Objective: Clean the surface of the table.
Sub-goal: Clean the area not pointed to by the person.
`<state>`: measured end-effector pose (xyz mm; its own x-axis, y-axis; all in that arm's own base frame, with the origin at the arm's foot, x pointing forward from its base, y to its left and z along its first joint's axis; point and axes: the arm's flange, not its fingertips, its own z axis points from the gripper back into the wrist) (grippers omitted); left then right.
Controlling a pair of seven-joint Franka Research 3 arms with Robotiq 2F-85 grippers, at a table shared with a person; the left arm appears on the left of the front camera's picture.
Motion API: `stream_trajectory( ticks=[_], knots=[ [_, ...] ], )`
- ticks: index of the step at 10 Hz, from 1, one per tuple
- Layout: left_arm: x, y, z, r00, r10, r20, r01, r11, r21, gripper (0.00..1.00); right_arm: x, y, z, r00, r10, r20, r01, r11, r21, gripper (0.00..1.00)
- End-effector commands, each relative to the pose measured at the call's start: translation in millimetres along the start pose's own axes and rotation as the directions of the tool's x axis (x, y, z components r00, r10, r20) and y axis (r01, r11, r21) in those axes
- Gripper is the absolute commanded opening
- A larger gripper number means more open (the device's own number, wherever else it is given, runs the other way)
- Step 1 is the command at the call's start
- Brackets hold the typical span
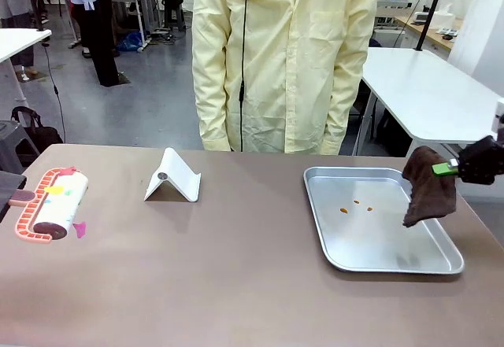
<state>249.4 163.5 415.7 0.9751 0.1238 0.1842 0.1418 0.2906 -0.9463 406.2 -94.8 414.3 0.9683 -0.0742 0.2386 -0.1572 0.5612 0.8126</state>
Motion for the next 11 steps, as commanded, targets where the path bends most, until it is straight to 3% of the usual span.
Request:
stream_trajectory(
  ticks=[1, 2, 4, 8, 11],
  knots=[
    [0, -2, 1, 1.0, -0.004, -0.001, 0.004, 1.0, -0.005, 0.22, 37, -13, -11, 0.983, -0.127, -0.129, 0.095, 0.97, -0.225, 0.08],
    [0, -2, 1, 1.0, -0.004, -0.001, 0.004, 1.0, -0.005, 0.22, 53, -21, -23, 0.981, -0.132, -0.14, 0.079, 0.94, -0.332, 0.08],
    [0, -2, 1, 1.0, -0.004, -0.001, 0.004, 1.0, -0.005, 0.22, 75, -39, -41, 0.972, -0.185, -0.146, 0.116, 0.914, -0.388, 0.08],
    [0, -2, 1, 1.0, -0.004, -0.001, 0.004, 1.0, -0.005, 0.22, 96, -79, -91, 0.974, -0.162, -0.157, 0.112, 0.952, -0.285, 0.08],
    [0, -2, 1, 1.0, -0.004, -0.001, 0.004, 1.0, -0.005, 0.22, 103, -87, -138, 0.963, -0.145, -0.226, 0.101, 0.975, -0.196, 0.08]
  ],
)
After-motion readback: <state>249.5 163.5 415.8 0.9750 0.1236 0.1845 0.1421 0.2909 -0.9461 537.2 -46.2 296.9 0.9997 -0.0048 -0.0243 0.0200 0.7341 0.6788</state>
